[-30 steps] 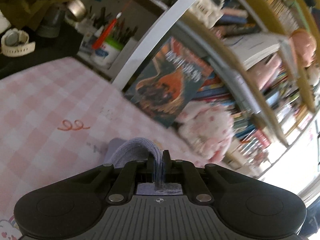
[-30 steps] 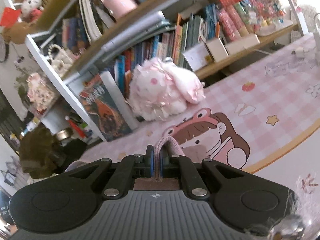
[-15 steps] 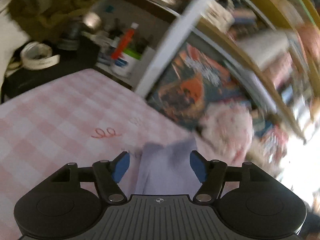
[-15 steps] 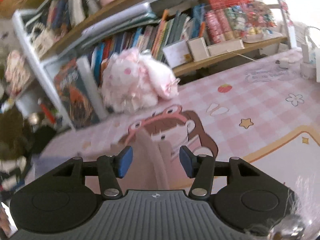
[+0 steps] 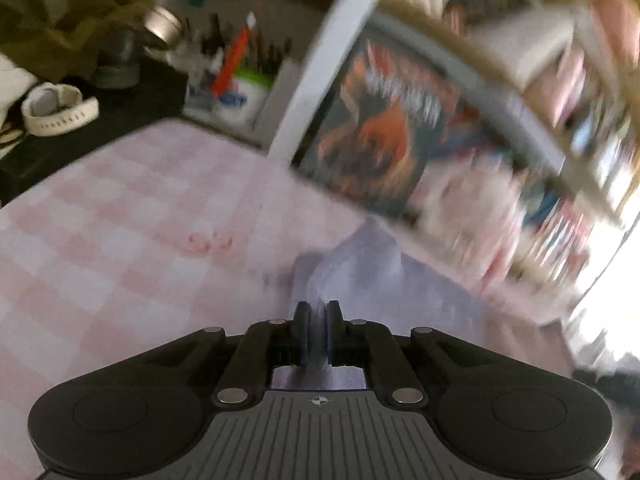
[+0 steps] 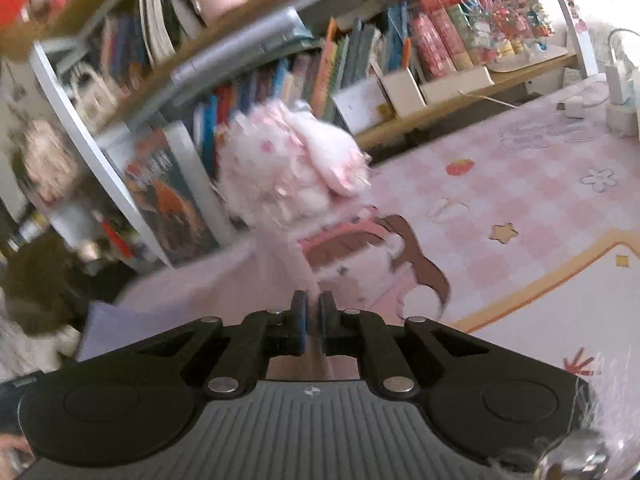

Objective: Fold clothes

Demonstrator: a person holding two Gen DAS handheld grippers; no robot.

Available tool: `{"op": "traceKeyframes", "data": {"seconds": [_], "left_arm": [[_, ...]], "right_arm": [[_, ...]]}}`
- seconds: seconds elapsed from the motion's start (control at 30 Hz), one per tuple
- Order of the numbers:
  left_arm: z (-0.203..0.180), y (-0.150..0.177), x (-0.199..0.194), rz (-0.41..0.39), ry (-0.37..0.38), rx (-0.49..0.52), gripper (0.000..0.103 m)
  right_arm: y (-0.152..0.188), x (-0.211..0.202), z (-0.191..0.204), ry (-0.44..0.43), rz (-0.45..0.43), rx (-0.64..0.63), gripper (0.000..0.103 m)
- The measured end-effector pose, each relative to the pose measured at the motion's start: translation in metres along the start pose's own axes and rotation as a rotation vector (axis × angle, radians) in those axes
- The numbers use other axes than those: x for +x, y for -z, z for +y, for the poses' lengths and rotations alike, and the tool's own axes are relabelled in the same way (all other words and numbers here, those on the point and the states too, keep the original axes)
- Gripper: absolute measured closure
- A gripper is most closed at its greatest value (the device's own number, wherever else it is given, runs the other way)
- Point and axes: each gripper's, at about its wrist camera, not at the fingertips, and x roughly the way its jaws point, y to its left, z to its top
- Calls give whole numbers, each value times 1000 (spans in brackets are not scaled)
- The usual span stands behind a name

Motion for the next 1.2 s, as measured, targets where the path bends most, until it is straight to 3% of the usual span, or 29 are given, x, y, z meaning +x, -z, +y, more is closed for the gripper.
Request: {"op": "traceKeyframes", "data": {"seconds": [0.1,0.13,0.23,0.27,0.3,0.43,0.53,0.57,0.6,0.63,0.73,0.83,0.97,1.07,1.13,1.2], "left_arm": [[-6,-1,4,11,-40,85,86],[-8,-6,1,-11,-32,99,84],[-16,-21,4,-47,-5,140,62],[-19,-26,7,-54,5,154,54],[-23,-31,9,-60,15,168,53],[-46,-42,39,-22,-22,275,53],[-57,-42,60,41,-39,327,54],[-58,-41,66,70,-48,334,60],[-56,-41,69,85,-57,326,89],[-53,-41,68,71,-61,302,100],[-33,-45,57,-4,0,140,99],[-16,-42,69,44,-19,53,99],[-12,-37,77,62,-36,48,95],[-21,-39,71,51,-65,97,91],[-28,-40,61,24,-92,137,81],[-36,-38,42,-33,-109,202,62]], "right_arm": [[8,20,0,55,73,-64,94],[6,19,1,64,59,-81,91],[-6,12,10,76,-6,-150,71],[-10,12,14,76,-19,-172,66],[-14,15,18,77,-18,-192,66],[-25,43,29,99,25,-242,67],[-24,63,30,107,62,-248,73],[-24,68,29,105,72,-246,85],[-23,70,28,98,73,-239,90],[-24,69,28,87,62,-227,94],[-30,61,20,34,8,-151,98],[-32,67,8,31,19,-82,98],[-29,79,-2,47,53,-49,98],[-30,76,6,79,62,-101,97],[-30,72,11,99,61,-137,92],[-30,61,16,105,34,-166,84]]}}
